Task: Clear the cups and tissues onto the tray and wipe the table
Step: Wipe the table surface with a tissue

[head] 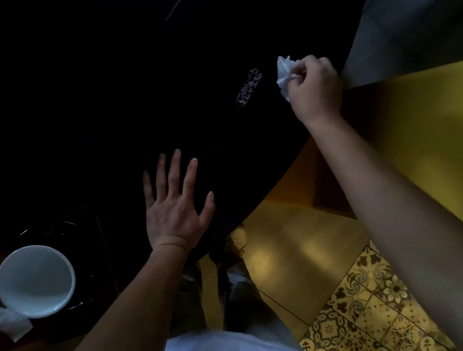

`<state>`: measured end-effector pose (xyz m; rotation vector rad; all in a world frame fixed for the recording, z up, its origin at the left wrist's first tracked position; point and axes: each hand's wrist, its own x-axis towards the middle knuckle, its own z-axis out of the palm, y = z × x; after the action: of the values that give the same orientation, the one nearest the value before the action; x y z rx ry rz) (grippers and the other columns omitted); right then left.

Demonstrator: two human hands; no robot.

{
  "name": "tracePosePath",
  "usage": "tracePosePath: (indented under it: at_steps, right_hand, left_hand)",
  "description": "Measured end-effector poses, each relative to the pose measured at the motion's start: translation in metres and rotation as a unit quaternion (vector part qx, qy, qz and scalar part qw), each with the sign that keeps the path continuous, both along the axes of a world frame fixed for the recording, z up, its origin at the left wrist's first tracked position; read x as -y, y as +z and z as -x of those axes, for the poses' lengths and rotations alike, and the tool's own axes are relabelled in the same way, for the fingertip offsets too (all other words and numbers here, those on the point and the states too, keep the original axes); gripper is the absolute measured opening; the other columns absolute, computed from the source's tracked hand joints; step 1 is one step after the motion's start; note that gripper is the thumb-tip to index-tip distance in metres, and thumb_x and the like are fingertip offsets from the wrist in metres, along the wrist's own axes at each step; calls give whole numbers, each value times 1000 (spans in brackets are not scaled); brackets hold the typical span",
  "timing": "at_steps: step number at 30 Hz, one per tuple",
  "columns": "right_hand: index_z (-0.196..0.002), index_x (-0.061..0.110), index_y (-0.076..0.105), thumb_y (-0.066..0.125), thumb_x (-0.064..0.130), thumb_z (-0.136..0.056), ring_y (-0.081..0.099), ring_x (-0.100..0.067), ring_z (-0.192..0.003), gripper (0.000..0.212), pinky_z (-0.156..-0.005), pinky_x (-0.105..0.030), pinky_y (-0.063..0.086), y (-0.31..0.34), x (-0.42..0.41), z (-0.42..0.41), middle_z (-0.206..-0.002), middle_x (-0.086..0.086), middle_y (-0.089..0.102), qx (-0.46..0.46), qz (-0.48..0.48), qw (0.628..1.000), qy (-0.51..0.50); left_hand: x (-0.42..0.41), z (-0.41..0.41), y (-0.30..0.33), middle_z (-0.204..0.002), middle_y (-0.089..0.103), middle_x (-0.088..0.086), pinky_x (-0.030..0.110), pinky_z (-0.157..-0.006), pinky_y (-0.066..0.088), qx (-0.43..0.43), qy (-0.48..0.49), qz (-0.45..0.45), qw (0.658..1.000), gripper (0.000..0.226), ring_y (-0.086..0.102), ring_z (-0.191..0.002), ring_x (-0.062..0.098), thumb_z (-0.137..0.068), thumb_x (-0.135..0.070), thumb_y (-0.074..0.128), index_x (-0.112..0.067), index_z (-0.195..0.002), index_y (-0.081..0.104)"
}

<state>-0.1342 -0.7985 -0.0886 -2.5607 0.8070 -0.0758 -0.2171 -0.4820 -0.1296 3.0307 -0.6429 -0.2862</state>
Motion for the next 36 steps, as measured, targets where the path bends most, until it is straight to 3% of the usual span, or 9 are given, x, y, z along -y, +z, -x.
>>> tracePosePath:
  at_steps: [4, 9, 12, 15, 18, 22, 26, 31, 36]
  right_hand:
    - [-111, 11, 63, 57, 16, -91, 60, -23, -99, 21, -73, -14, 32, -8, -41, 44, -115, -12, 58, 34, 6, 999, 19]
    - [-103, 12, 60, 56, 17, -93, 60, -17, -89, 12, -68, -28, 54, -6, -112, 131, -107, -7, 57, 37, -36, 996, 66]
    - [-96, 14, 57, 59, 17, -92, 59, -15, -82, 5, -60, -33, 56, -2, -125, 150, -103, -4, 56, 10, -63, 994, 88]
    - [-95, 13, 62, 64, 12, -91, 57, -12, -79, 5, -64, -15, 51, 3, -111, 129, -100, -3, 57, 15, -96, 992, 79]
    - [-101, 13, 70, 64, 8, -88, 58, -15, -84, 15, -75, -1, 37, 12, -76, 76, -100, -9, 62, 91, -69, 993, 27]
    - [-101, 16, 74, 59, 11, -85, 64, -28, -95, 22, -82, -23, 44, 7, -24, -17, -104, -13, 66, 118, -34, 992, -41]
    - [-103, 20, 74, 53, 9, -86, 62, -30, -103, 29, -87, -32, 47, -10, -11, -58, -112, -10, 65, 56, -8, 998, 35]
    - [-102, 14, 71, 55, 10, -86, 57, -32, -104, 23, -87, -38, 47, -14, -30, -29, -110, -12, 63, 55, 33, 990, 126]
    - [-102, 10, 70, 56, 8, -88, 56, -33, -100, 20, -85, -40, 48, -16, -57, 39, -106, -14, 60, 67, 14, 990, 124]
  left_hand:
    - [-1, 0, 0, -171, 6, 8, 56, -126, 8, 0, -3, 8, 1000, 76, 1, -158, 29, -96, -63, 25, -25, -162, 20]
    - [0, -1, 0, -171, 7, 8, 56, -126, 8, 0, -2, 10, 1000, 77, 2, -158, 29, -95, -62, 27, -24, -161, 21]
    - [-1, -1, 0, -171, 8, 8, 56, -126, 6, 5, -6, 11, 1000, 76, 3, -158, 29, -95, -62, 29, -24, -161, 21]
    - [0, -2, 1, -171, 8, 8, 55, -126, 6, 4, -7, 9, 1000, 77, 2, -158, 29, -95, -62, 28, -24, -161, 22]
    - [0, -2, 3, -171, 7, 8, 55, -126, 7, 8, -2, 3, 1000, 76, 2, -158, 29, -95, -62, 26, -24, -160, 22]
    - [0, -2, 4, -171, 7, 8, 55, -126, 8, 8, -5, 0, 1000, 76, 2, -158, 29, -95, -63, 24, -24, -161, 24]
    - [0, 0, 2, -171, 7, 8, 56, -126, 9, 3, -6, -3, 1000, 77, 2, -158, 30, -95, -64, 24, -25, -161, 22]
    - [-1, 0, 2, -171, 6, 7, 55, -126, 6, 0, -2, 2, 1000, 76, 1, -158, 29, -95, -64, 26, -25, -161, 19]
    - [0, -2, 1, -171, 6, 7, 56, -126, 10, 2, -2, 6, 1000, 76, 1, -158, 29, -95, -63, 26, -25, -161, 21]
